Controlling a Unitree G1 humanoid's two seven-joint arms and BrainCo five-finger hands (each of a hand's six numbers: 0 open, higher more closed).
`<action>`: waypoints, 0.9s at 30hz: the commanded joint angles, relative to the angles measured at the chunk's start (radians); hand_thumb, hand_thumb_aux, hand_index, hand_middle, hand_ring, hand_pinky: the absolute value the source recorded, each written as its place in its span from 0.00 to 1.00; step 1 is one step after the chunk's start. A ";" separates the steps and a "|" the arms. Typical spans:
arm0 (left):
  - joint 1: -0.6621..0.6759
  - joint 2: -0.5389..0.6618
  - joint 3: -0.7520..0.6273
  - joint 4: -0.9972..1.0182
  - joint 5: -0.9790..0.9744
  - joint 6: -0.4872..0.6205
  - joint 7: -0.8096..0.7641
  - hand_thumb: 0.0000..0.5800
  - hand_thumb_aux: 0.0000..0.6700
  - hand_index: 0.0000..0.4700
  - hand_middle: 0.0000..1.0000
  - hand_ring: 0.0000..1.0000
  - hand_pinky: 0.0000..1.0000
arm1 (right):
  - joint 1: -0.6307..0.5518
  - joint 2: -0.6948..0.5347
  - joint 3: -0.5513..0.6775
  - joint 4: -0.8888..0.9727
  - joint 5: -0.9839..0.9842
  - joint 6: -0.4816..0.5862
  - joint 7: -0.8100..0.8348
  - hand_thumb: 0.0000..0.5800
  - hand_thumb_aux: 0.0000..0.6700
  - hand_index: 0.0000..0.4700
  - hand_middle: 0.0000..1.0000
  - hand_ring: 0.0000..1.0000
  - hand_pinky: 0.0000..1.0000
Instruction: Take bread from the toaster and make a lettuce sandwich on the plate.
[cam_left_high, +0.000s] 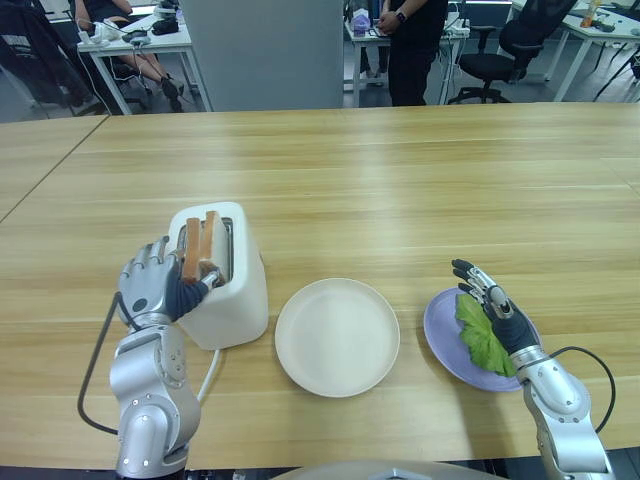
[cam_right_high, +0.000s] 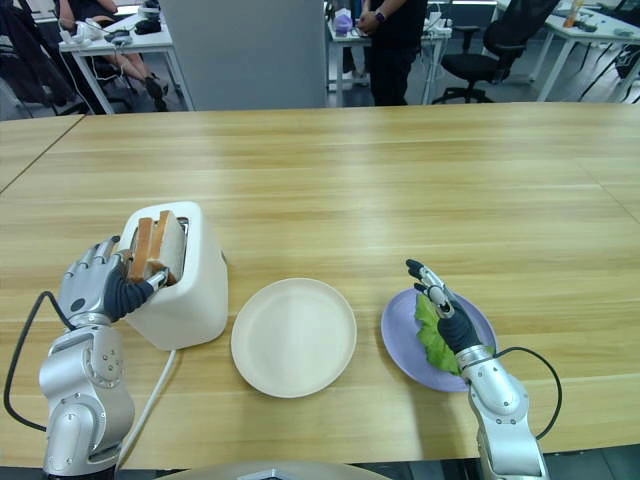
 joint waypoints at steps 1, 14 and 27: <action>0.012 0.008 -0.009 0.072 0.003 0.012 -0.019 1.00 0.94 0.92 0.11 0.11 0.11 | -0.003 0.002 -0.018 0.020 0.013 0.002 -0.006 0.00 0.00 0.00 0.00 0.00 0.00; 0.024 0.012 0.043 -0.062 -0.017 0.028 -0.048 0.85 0.61 0.60 0.18 0.18 0.18 | -0.008 0.007 -0.016 0.029 0.010 -0.001 -0.002 0.00 0.00 0.00 0.00 0.00 0.00; -0.080 0.008 0.138 -0.171 -0.047 0.019 -0.033 1.00 1.00 0.98 1.00 1.00 1.00 | -0.011 0.014 -0.017 0.035 0.007 -0.003 -0.005 0.00 0.00 0.00 0.00 0.00 0.00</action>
